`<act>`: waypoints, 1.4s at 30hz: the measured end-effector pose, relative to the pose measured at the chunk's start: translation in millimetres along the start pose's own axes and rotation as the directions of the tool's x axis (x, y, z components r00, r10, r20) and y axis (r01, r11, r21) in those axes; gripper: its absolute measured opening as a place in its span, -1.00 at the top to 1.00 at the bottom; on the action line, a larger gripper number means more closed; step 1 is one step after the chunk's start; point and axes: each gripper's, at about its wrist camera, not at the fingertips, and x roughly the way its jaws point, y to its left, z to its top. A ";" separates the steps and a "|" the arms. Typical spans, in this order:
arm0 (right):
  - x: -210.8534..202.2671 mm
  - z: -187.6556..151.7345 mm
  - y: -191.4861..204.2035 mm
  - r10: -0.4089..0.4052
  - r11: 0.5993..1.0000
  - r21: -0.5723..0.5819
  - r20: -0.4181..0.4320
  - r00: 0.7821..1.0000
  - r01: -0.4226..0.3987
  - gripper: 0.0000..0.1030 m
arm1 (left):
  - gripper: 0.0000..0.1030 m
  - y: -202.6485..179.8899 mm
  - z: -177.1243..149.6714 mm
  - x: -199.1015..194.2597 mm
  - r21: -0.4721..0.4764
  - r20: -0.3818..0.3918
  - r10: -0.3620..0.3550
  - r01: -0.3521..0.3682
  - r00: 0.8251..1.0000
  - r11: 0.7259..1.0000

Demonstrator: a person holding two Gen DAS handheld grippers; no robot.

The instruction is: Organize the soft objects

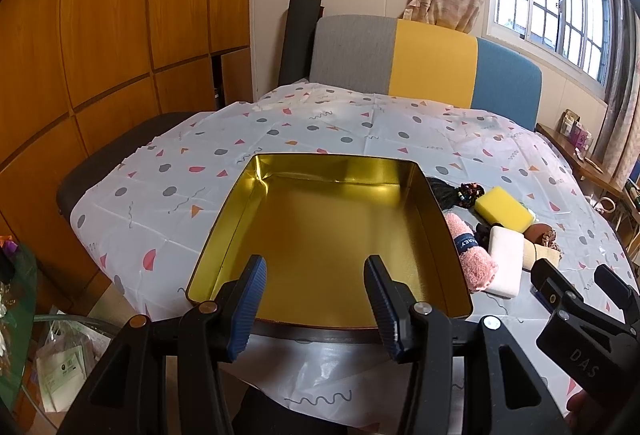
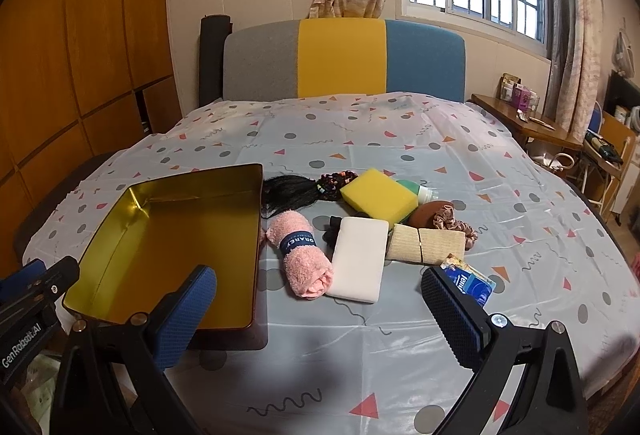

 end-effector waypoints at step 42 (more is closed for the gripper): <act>-0.6 0.3 -3.0 0.007 1.000 0.005 0.009 1.000 -0.007 -1.00 | 0.00 -0.2 0.2 -0.2 0.006 -0.019 -0.003 0.003 1.000 1.000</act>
